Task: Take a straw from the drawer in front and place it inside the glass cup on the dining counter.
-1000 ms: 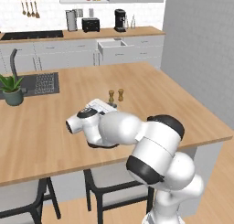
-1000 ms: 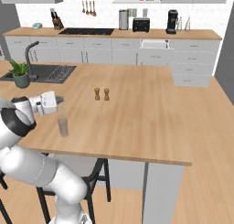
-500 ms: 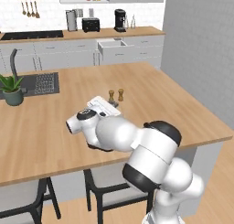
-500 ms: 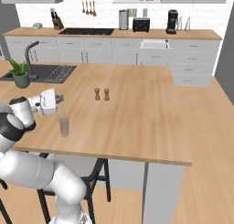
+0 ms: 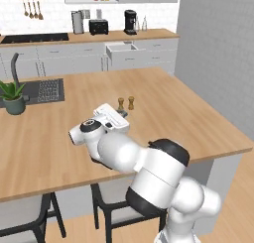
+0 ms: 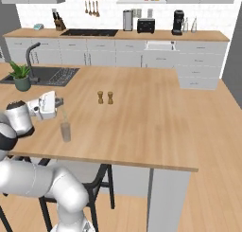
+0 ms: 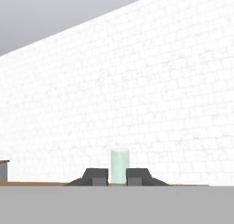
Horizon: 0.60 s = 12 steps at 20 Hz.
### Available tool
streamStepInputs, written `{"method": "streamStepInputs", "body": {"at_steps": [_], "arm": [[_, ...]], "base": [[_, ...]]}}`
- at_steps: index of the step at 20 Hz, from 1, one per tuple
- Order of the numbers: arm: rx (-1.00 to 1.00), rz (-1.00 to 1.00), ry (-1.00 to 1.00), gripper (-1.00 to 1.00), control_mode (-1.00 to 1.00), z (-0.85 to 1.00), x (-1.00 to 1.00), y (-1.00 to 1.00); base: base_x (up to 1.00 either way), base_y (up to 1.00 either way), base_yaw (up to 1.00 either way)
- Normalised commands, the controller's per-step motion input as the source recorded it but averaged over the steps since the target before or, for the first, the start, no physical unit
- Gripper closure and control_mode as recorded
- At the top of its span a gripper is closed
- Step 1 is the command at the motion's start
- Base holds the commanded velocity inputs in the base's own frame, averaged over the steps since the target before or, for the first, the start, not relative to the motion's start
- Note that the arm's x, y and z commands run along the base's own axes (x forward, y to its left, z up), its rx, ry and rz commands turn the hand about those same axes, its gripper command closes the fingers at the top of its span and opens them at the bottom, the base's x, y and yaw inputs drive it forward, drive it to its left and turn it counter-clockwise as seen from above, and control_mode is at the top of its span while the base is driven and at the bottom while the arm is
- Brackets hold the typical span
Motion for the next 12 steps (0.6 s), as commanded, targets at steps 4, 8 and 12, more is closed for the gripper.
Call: {"method": "streamStepInputs", "body": {"at_steps": [4,8,12], "arm": [[0.0,-0.06,-0.01,1.0,-1.0,0.16,-0.09,0.0],[0.0,-0.08,0.0,1.0,-1.0,0.24,0.0,0.0],[0.0,-0.08,0.0,1.0,-1.0,0.06,0.0,0.0]], "base": [[0.0,0.0,0.0],[0.0,0.0,0.0],[0.0,0.0,0.0]]}}
